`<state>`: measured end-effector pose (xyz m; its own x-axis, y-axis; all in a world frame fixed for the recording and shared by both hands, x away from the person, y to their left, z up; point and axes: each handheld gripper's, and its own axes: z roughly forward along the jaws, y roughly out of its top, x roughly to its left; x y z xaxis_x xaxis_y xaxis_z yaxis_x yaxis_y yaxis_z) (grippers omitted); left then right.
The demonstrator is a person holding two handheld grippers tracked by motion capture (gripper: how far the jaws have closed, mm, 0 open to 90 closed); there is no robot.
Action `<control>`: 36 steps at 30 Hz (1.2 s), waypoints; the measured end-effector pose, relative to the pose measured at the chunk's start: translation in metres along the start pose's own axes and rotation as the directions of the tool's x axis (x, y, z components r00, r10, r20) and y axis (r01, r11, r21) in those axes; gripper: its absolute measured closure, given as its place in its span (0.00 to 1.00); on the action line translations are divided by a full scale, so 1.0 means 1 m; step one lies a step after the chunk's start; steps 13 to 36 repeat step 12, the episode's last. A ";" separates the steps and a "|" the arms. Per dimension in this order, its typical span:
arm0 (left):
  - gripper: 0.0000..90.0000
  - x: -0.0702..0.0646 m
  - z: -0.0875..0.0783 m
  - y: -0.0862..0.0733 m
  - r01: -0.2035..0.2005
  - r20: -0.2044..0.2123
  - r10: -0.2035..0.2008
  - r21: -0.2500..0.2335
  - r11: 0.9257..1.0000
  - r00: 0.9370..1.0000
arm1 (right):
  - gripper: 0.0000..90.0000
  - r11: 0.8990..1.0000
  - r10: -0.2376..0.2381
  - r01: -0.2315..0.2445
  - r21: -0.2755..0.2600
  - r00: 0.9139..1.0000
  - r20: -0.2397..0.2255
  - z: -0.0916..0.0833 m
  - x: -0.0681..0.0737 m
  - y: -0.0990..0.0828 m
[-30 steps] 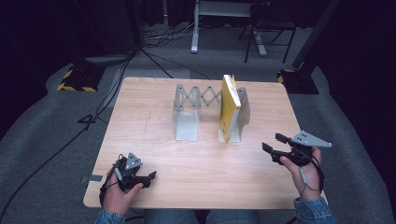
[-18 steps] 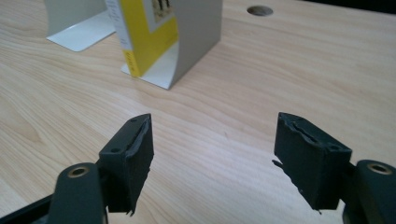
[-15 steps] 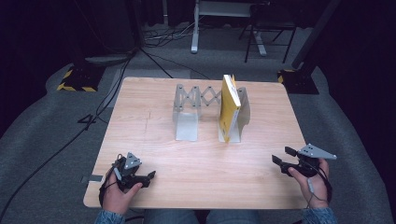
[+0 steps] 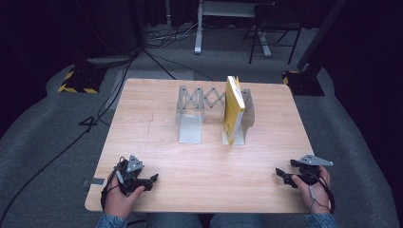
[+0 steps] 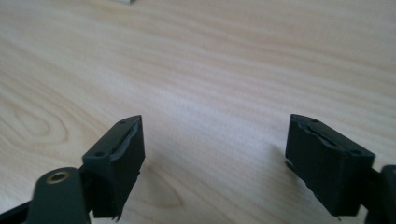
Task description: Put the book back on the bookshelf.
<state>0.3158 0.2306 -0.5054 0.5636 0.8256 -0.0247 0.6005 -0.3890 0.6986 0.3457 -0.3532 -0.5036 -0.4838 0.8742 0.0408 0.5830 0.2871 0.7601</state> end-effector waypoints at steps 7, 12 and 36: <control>0.21 0.000 0.000 0.000 0.001 0.000 -0.001 -0.001 1.000 1.000 | 0.17 0.998 -0.049 0.048 0.036 0.999 0.013 0.003 0.003 0.000; 0.21 0.000 0.000 0.000 0.000 -0.002 0.000 0.000 1.000 1.000 | 0.17 0.998 -0.051 0.050 0.039 0.999 0.018 0.003 0.003 0.000; 0.21 0.000 0.000 0.000 0.000 -0.002 0.000 0.000 1.000 1.000 | 0.17 0.998 -0.051 0.050 0.039 0.999 0.018 0.003 0.003 0.000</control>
